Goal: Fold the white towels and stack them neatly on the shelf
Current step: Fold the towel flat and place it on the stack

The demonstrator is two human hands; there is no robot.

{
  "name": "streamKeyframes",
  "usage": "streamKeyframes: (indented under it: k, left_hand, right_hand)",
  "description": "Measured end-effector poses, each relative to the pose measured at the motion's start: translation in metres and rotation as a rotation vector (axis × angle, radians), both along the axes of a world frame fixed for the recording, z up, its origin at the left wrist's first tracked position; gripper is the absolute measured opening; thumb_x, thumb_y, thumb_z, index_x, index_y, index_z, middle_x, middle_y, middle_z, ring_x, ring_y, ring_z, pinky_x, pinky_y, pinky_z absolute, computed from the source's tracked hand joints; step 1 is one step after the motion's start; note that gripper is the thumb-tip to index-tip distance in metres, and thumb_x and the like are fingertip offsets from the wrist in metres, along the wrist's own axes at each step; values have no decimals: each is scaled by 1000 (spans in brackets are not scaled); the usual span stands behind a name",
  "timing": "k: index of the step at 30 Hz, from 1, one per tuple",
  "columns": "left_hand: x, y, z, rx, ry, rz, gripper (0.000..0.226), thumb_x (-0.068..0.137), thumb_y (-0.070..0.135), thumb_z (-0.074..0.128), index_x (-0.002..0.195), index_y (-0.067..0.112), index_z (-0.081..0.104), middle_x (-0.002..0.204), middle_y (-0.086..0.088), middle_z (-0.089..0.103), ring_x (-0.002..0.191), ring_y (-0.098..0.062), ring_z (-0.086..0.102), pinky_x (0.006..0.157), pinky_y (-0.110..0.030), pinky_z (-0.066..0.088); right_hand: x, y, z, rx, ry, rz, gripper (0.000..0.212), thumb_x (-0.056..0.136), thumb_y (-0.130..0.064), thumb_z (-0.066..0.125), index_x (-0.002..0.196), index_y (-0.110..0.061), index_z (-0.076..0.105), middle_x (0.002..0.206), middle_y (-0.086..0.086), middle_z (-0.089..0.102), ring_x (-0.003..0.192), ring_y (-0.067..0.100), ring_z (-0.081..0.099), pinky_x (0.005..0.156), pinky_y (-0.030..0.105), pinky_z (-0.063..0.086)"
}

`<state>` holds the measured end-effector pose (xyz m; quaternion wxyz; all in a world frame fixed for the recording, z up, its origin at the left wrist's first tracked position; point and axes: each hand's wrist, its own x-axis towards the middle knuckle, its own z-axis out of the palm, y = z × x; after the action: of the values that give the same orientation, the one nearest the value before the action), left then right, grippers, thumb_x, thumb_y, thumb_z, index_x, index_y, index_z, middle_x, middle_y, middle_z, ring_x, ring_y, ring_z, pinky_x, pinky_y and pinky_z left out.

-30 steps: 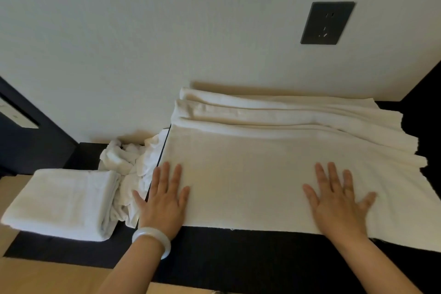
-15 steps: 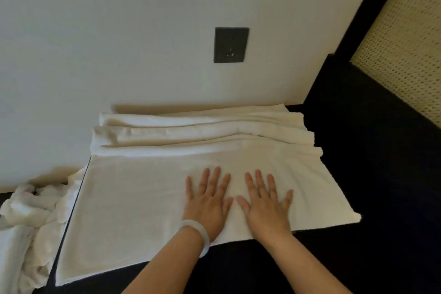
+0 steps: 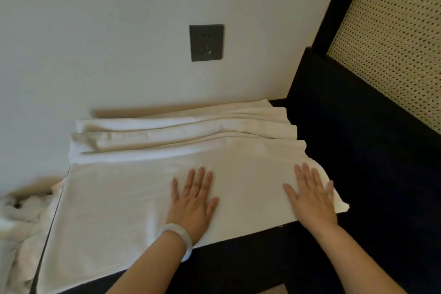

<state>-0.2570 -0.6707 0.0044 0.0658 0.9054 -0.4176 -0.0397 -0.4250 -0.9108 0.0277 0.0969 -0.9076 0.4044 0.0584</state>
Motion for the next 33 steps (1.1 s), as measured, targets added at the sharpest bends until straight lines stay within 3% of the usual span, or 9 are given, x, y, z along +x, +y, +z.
streamKeyframes:
  k: [2, 6, 10, 18, 21, 23, 28, 31, 33]
  left_hand:
    - [2, 10, 3, -1, 50, -53, 76, 87, 67, -15, 153, 30, -7, 160, 6, -11, 149, -24, -9, 114, -44, -14]
    - [0, 67, 11, 56, 91, -208, 73, 95, 71, 18, 156, 31, 9, 163, 6, 1, 150, -18, 3, 115, -39, -5]
    - [2, 128, 11, -17, 147, -212, 73, 94, 71, 33, 153, 44, -1, 161, 18, -14, 147, -6, -17, 118, -35, -13]
    - [13, 173, 19, -57, -21, -34, 50, 103, 49, 23, 138, 30, 53, 145, 11, 49, 132, -12, 47, 108, -27, 35]
    - [25, 184, 24, -139, -66, 33, 34, 89, 18, 57, 122, 20, 65, 131, 2, 62, 116, -20, 63, 94, -38, 51]
    - [32, 194, 25, -153, -42, 147, 50, 72, -3, 75, 118, 16, 68, 125, -4, 66, 109, -26, 66, 93, -42, 51]
    - [24, 211, 90, 6, 284, 126, 24, 94, 15, 54, 102, 36, 61, 98, 21, 63, 91, -2, 60, 84, -19, 46]
    - [23, 215, 139, 149, 799, -20, 21, 90, 8, 50, 82, 26, 58, 65, 20, 53, 60, 3, 48, 62, -16, 38]
    - [34, 222, 161, 29, 1045, -29, 4, 90, 14, 59, 89, 17, 62, 67, -7, 55, 59, -15, 48, 57, -31, 40]
  right_hand:
    - [10, 5, 10, 10, -20, -44, 68, 101, -55, 17, 157, -23, -2, 164, -3, -11, 150, 16, -13, 122, 48, -6]
    - [24, 66, 26, 215, -208, 516, 55, 100, -46, 43, 149, -42, 17, 157, -25, -7, 141, -9, -13, 119, 20, -9]
    - [31, 96, 7, 333, -188, 825, 51, 93, -60, 45, 139, -58, 24, 152, -37, -5, 141, -15, -13, 119, 19, -9]
    - [44, 82, -8, 58, -414, 838, 37, 95, -41, 47, 127, -30, 63, 140, -10, 55, 124, 9, 49, 105, 21, 28]
    - [51, 68, -7, 66, -420, 757, 41, 84, -7, 70, 122, -22, 68, 131, -7, 61, 117, 9, 53, 101, 25, 41]
    - [54, 63, 2, 115, -356, 648, 49, 82, 4, 67, 122, -23, 67, 125, -10, 60, 116, 11, 55, 98, 15, 36]
    - [53, 40, 74, 554, 153, 600, 40, 79, -2, 53, 61, -37, 62, 65, -14, 60, 64, 3, 56, 59, 16, 40]
    - [45, 20, 112, 854, 445, 725, 16, 67, -17, 57, 72, -28, 68, 71, -13, 58, 71, 7, 54, 66, 25, 38]
    - [52, 4, 132, 962, 419, 700, 23, 67, -21, 64, 86, -12, 70, 82, -3, 65, 80, 17, 59, 73, 31, 42]
